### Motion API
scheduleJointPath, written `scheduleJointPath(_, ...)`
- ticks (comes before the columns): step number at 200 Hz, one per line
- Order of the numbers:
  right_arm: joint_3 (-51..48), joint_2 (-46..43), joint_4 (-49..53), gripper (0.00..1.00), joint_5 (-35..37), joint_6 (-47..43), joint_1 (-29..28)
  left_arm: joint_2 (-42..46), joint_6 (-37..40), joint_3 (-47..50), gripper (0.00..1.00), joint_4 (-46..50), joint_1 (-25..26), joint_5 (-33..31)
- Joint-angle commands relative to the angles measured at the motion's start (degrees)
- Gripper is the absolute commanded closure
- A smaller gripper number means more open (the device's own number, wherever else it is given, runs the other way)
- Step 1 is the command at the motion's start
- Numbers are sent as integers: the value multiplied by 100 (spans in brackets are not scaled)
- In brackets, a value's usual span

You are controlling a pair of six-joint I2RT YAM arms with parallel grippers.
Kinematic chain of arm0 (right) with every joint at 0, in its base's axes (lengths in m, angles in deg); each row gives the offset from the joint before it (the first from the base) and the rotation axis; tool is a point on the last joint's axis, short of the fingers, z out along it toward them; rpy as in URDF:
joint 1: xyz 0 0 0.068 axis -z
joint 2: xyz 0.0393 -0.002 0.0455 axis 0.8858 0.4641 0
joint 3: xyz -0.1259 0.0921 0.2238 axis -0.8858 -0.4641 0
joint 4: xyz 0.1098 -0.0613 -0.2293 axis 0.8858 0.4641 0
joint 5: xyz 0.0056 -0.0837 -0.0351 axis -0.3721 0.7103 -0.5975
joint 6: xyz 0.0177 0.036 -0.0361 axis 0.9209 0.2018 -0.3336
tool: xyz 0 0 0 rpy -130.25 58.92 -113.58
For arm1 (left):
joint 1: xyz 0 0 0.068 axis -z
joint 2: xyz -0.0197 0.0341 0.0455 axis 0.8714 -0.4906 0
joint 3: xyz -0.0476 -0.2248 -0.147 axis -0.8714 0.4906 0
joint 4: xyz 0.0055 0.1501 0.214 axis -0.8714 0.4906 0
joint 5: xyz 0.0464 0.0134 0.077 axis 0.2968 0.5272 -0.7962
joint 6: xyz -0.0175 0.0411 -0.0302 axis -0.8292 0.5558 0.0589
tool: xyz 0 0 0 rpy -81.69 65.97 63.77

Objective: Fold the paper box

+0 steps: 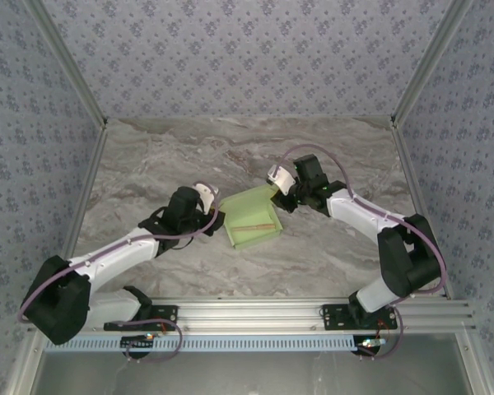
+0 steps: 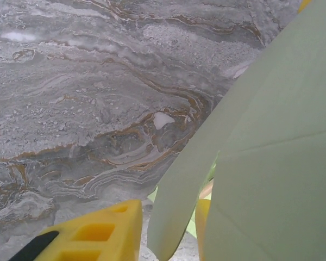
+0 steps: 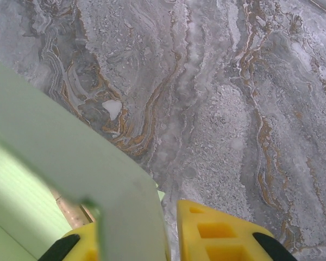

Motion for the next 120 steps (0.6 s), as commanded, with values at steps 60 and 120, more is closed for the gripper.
scheduleJointPath(60, 163, 6, -155, 92, 756, 765, -407, -242, 43, -392, 81, -261, 52, -168)
scheduleJointPath(120, 293, -18, -148, 97, 2195, 2346, -913, -496, -414, -632, 88, -237, 96, -735)
